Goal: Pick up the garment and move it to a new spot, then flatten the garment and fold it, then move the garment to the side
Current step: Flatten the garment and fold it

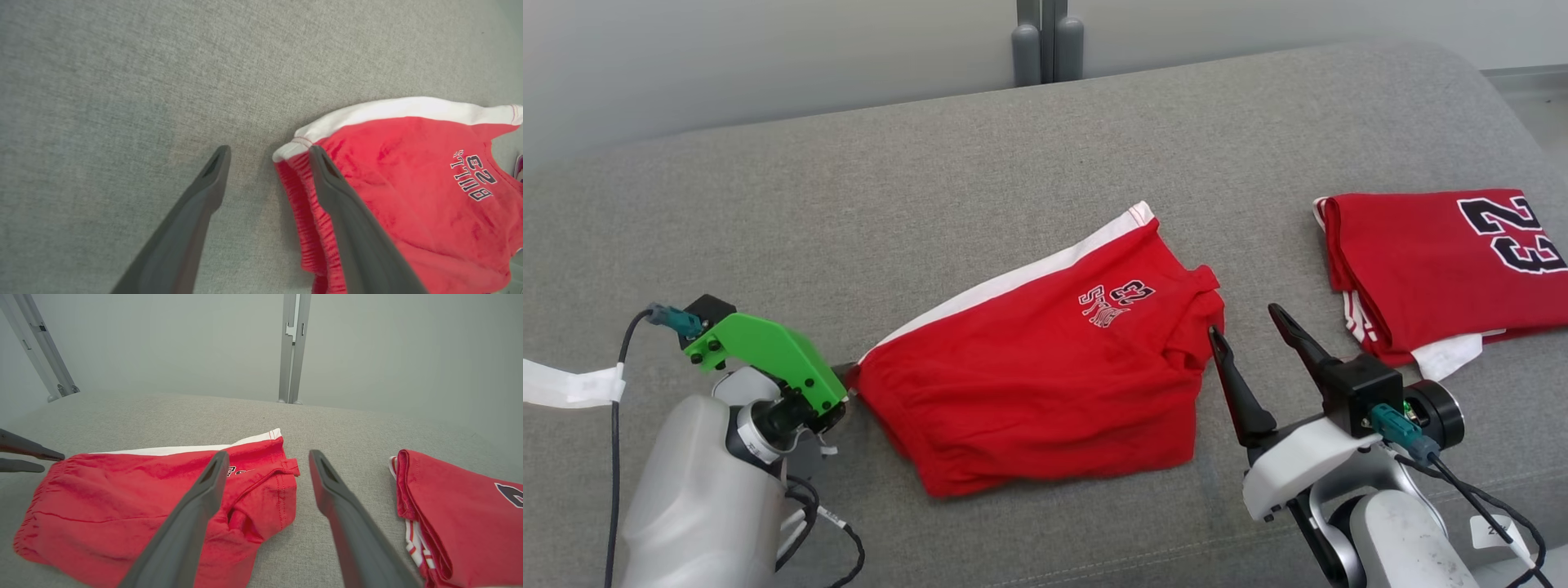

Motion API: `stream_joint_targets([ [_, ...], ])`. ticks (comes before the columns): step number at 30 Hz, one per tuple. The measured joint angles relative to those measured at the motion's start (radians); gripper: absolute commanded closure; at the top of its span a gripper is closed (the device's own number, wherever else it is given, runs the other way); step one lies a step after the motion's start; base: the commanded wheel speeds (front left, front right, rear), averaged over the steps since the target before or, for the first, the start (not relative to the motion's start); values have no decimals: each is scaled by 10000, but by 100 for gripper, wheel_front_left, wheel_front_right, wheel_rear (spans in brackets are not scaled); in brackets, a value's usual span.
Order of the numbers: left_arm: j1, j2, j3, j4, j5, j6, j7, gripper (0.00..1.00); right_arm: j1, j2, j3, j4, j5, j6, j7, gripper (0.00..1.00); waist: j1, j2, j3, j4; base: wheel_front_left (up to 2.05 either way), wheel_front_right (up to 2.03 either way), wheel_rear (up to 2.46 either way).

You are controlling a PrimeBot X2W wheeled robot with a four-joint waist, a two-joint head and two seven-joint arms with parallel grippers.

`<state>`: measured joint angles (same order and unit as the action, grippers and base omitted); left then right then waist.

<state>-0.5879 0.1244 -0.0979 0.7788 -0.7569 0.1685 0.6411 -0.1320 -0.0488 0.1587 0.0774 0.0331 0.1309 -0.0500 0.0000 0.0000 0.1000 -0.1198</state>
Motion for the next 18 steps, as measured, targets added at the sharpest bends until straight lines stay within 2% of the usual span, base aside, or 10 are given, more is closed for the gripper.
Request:
stream_joint_targets([
  [9,30,-255,-284,130,-132,-182,79,0,-5,0,-19,-42,-6,0,44,0,0,0,62,43,0,0,0],
  [18,-98,-332,-167,418,-65,-180,-796,0,-81,0,29,-59,29,0,40,0,0,0,186,-58,0,0,0],
])
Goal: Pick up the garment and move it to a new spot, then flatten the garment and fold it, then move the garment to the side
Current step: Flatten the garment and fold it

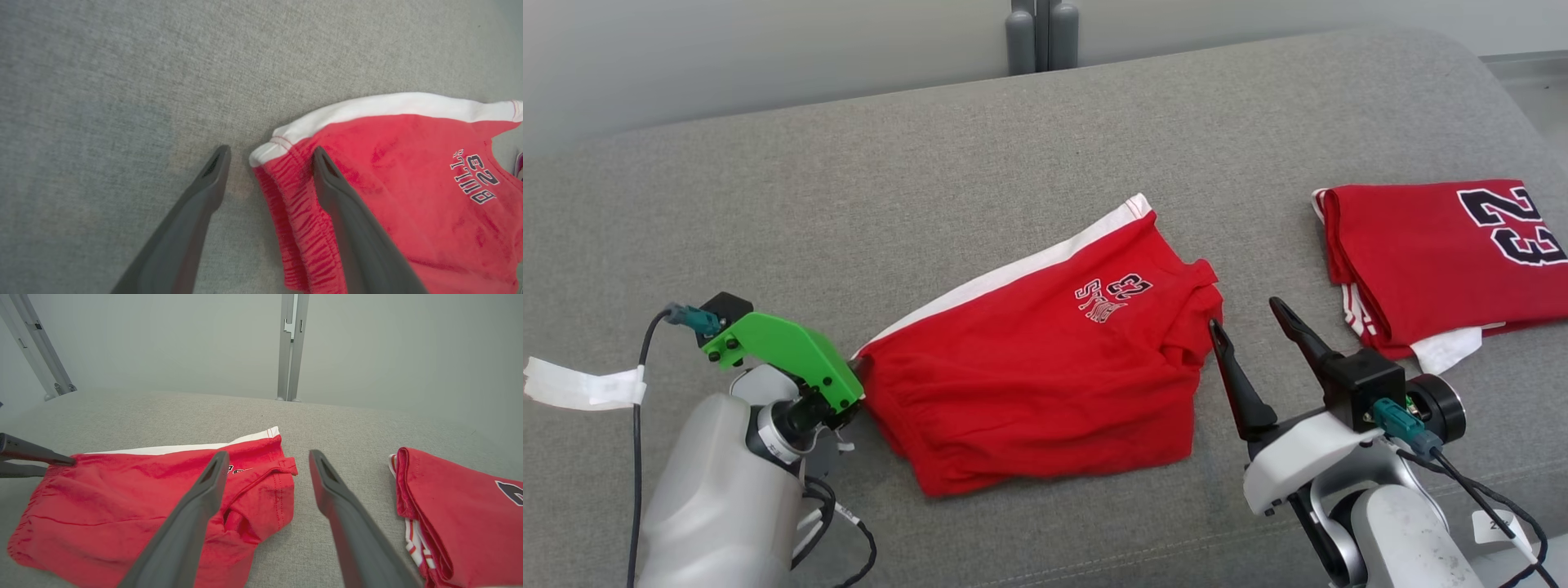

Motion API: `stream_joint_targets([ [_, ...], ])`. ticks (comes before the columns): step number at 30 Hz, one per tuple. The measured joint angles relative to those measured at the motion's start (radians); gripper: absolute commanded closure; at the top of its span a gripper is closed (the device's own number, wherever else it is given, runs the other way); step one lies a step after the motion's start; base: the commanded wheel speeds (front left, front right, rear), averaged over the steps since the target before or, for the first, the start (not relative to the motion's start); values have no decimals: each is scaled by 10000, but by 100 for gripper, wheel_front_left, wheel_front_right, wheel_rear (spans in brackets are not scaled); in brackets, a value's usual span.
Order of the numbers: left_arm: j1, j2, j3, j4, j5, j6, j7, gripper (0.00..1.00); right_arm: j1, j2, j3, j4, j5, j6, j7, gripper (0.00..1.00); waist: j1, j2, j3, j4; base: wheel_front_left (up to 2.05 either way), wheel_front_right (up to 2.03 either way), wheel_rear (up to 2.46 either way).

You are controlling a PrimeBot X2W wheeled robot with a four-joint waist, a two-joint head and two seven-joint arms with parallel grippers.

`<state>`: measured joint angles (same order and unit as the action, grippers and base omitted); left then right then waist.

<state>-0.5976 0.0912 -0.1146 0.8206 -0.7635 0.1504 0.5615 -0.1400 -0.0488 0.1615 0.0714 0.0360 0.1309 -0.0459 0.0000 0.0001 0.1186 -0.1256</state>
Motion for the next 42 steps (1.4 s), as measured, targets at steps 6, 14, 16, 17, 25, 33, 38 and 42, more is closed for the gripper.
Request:
stream_joint_targets([
  [6,-184,226,48,230,-84,-105,140,27,-4,0,-88,6,-17,0,-10,0,0,0,-16,26,0,0,0],
  [14,-243,180,-123,453,-104,-280,234,100,-3,0,-65,23,-17,0,-10,0,0,0,-3,81,0,0,0],
  [16,-243,159,-153,495,-111,-345,222,100,-39,-2,-33,31,-44,0,4,0,0,0,6,102,0,0,0],
  [17,-243,148,-155,504,-138,-376,188,100,-96,0,-17,40,-56,0,38,0,0,0,8,113,0,0,0],
  [25,-255,-12,-301,539,-180,-623,-215,100,-2122,-46,-290,1087,-240,0,2535,0,0,0,47,259,0,0,0],
  [33,-497,-182,-702,510,-171,-865,-366,100,-4822,-59,-959,3998,660,0,5248,0,0,0,210,597,0,0,0],
  [38,-713,-291,-1007,433,-169,-997,-391,100,-6308,-42,-1327,5469,761,2,5825,0,0,0,415,882,0,0,0],
  [42,-879,-370,-1277,314,-169,-1078,-439,100,-7148,-105,-1638,6592,454,0,5810,0,0,0,640,1090,0,0,0],
])
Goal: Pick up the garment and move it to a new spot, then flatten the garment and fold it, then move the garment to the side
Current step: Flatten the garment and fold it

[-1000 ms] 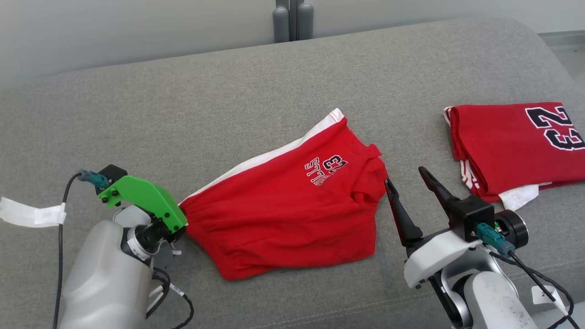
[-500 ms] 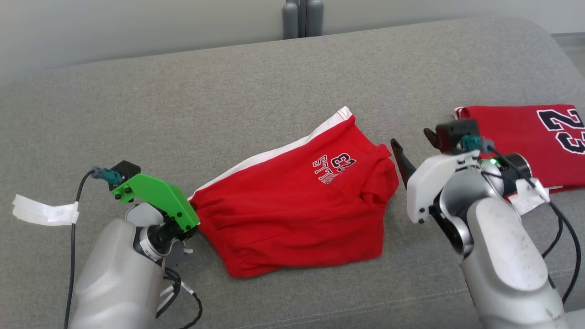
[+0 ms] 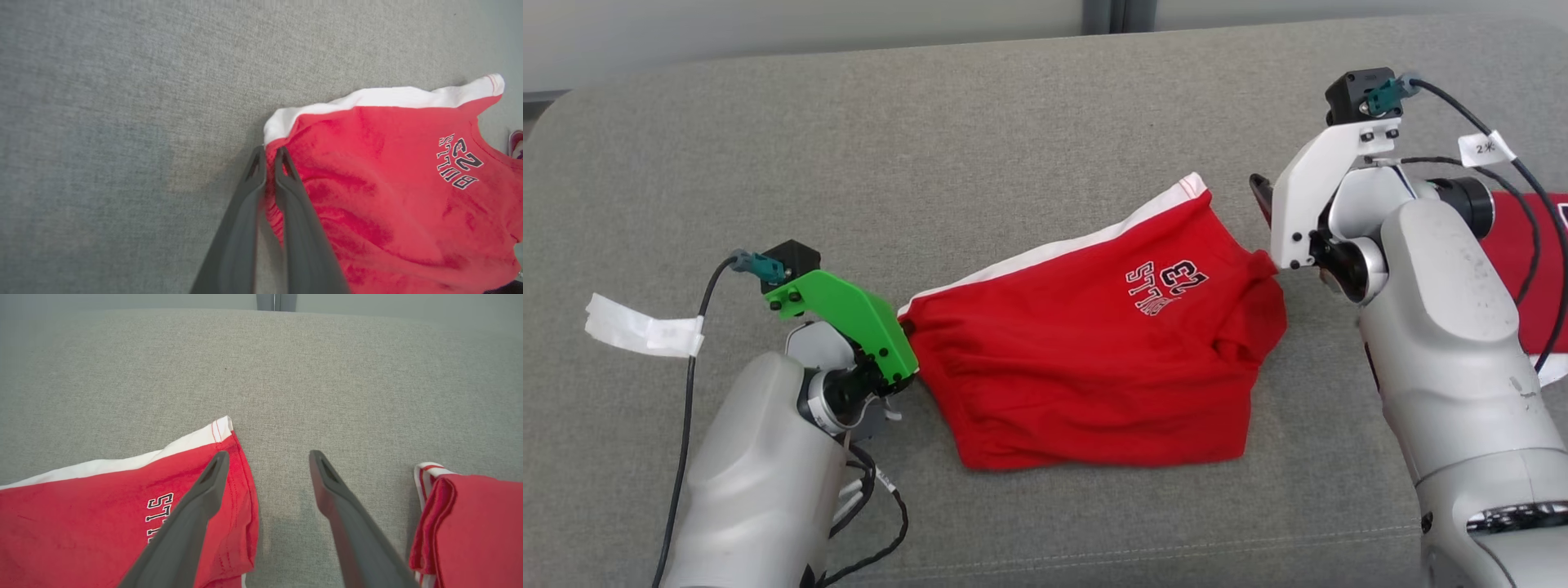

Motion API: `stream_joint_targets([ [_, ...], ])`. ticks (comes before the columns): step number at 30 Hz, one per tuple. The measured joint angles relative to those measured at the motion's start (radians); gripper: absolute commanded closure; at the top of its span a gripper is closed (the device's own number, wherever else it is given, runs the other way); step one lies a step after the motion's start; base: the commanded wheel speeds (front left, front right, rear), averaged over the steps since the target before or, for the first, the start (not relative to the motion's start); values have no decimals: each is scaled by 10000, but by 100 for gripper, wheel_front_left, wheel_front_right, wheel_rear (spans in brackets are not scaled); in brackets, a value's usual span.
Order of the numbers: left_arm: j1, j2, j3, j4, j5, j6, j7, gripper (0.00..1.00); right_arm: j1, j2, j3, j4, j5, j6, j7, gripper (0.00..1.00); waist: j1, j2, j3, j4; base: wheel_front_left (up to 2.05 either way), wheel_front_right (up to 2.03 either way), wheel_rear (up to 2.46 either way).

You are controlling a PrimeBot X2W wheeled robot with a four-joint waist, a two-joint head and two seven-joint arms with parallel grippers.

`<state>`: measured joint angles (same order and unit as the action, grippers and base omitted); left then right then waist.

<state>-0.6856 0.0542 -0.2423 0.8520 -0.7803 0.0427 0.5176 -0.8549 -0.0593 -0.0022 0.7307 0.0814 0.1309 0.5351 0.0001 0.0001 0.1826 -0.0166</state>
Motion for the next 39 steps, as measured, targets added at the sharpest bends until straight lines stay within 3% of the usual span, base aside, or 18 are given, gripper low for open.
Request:
stream_joint_targets([
  [9,-360,-35,-1110,-619,-514,-123,-142,100,-1464,-111,-485,2228,-756,0,-612,0,0,0,629,571,0,0,0],
  [18,-447,-40,-2209,-1049,-1283,190,-445,100,-2061,-102,-736,3603,-1053,0,-1164,1,1,-1,1013,1061,0,0,0],
  [23,-447,-40,-2640,-1095,-1590,288,-545,100,-2336,-130,-907,4176,-1250,0,-1323,18,1,0,1079,1244,0,0,0],
  [26,-454,-40,-2824,-1124,-1710,366,-587,100,-2519,-176,-1060,4437,-1398,0,-1331,49,0,0,1142,1314,0,0,0],
  [28,-473,-40,-2884,-1129,-1751,370,-616,100,-2572,-186,-1103,4535,-1461,0,-1317,48,1,0,1163,1336,0,0,0],
  [29,-516,-40,-3020,-1147,-1812,399,-629,100,-2597,-211,-1189,4663,-1563,0,-1317,42,0,-1,1198,1378,0,0,0],
  [39,-741,-40,-3407,-1133,-2123,502,-788,100,-2761,-268,-1703,4974,-1967,0,-1363,48,-1,0,1427,1520,0,0,0],
])
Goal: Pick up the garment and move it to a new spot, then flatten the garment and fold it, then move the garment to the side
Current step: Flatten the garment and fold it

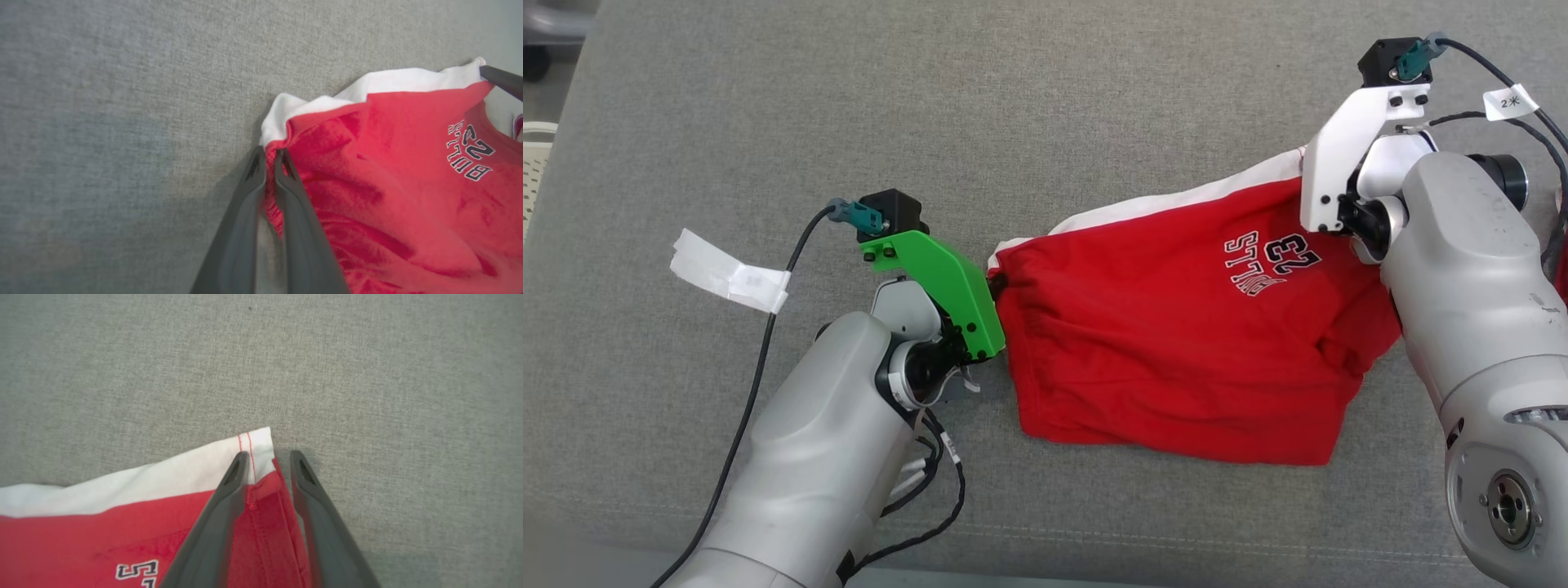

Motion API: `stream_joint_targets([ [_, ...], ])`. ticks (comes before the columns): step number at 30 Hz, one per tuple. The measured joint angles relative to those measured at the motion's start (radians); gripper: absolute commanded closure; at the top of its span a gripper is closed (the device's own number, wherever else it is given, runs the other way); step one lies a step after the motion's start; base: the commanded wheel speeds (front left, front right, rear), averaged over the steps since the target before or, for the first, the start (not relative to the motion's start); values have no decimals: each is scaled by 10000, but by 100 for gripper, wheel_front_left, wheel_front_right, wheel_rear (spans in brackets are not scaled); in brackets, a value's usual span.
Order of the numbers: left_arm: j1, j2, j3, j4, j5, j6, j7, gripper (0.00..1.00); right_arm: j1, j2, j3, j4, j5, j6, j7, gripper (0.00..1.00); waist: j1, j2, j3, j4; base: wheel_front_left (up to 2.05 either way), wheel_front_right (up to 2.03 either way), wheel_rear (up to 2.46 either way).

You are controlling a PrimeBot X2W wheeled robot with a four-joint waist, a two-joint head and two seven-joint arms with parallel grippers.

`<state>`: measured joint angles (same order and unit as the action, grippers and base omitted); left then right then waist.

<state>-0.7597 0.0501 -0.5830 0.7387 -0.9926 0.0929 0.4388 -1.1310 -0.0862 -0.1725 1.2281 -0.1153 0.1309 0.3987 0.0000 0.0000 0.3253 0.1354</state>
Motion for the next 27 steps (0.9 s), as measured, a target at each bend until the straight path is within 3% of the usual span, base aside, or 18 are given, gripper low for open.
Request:
stream_joint_targets([
  [3,-105,0,-84,17,-21,38,-25,100,-24,21,-144,50,-113,0,-46,40,0,0,112,28,0,0,0],
  [7,-203,0,-213,36,-104,38,-88,100,-67,6,-347,92,-244,0,-58,44,0,0,225,84,0,0,0],
  [10,-304,0,-286,61,-188,38,-107,100,-141,13,-533,128,-278,0,-56,72,0,0,306,117,0,0,0],
  [12,-347,-6,-314,88,-222,38,-176,100,-208,50,-623,153,-299,2,-48,100,0,0,349,125,0,0,0],
  [27,-855,134,115,249,-272,-328,-1791,100,-637,167,-307,176,-182,4,-1557,100,0,0,-206,-157,0,0,0],
])
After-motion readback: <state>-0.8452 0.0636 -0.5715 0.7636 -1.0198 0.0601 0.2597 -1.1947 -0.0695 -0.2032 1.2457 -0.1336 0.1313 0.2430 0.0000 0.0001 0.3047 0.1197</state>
